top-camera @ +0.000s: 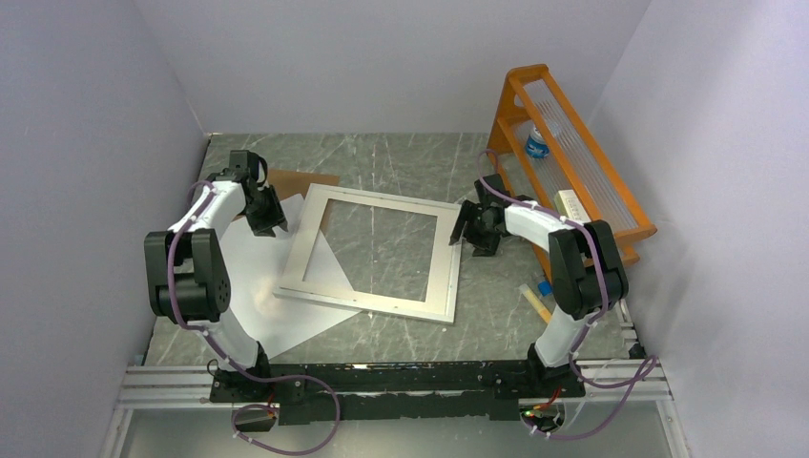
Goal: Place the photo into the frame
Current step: Adjust the photo frame item on the photo frame.
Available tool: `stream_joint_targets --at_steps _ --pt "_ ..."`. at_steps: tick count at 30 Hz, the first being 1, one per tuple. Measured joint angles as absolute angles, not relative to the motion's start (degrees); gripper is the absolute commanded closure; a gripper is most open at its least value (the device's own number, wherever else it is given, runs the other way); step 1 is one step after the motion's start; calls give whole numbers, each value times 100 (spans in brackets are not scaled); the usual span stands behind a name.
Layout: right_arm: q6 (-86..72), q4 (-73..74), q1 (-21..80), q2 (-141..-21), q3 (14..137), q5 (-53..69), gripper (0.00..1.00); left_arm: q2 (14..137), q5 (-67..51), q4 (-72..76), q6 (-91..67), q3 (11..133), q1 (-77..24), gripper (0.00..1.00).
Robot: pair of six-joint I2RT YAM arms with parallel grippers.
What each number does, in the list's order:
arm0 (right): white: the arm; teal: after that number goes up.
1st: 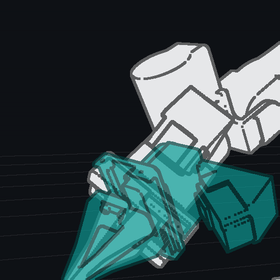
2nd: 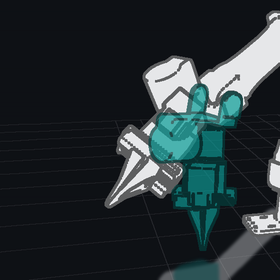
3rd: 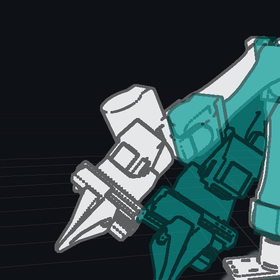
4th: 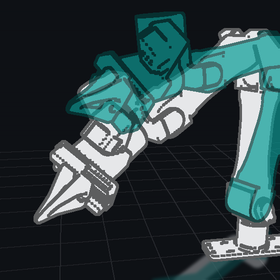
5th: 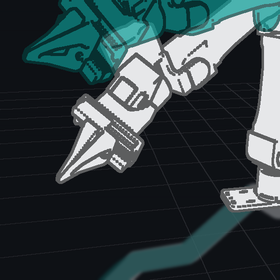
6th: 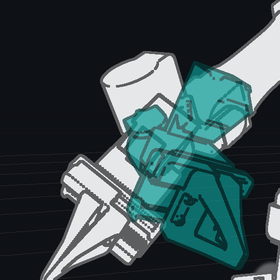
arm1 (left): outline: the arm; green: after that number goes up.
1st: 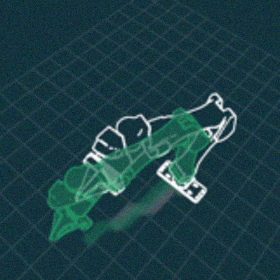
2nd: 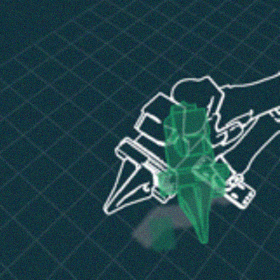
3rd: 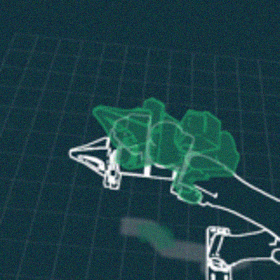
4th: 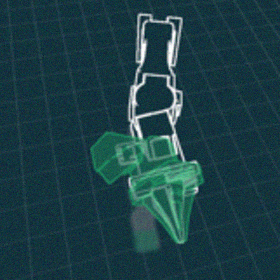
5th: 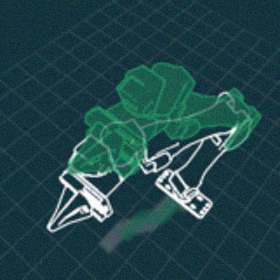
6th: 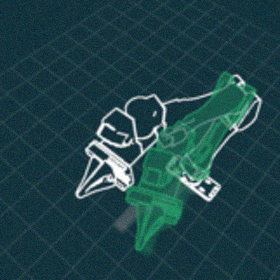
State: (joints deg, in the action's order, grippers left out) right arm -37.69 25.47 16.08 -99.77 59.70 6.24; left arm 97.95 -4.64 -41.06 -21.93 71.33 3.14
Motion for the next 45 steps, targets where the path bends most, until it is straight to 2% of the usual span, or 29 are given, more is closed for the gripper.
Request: stream_joint_targets --at_steps 9,17,22,31,45 --pt "-3839 2539 1752 -9675 5577 709 42 10383 -526 -3972 -2200 7181 314 59" --pt "-3970 2379 1782 -9448 5277 832 31 10687 -823 -3839 -2196 7312 314 57" --pt "-4005 2270 1782 -9408 5218 961 27 10728 -950 -3833 -2169 7312 331 54" --pt "-4014 2064 1774 -9419 5168 1317 27 10829 -1098 -3868 -2001 7365 263 47" --pt "-3979 2053 1737 -9450 5168 1428 29 11017 -1282 -4104 -1717 7603 281 44"
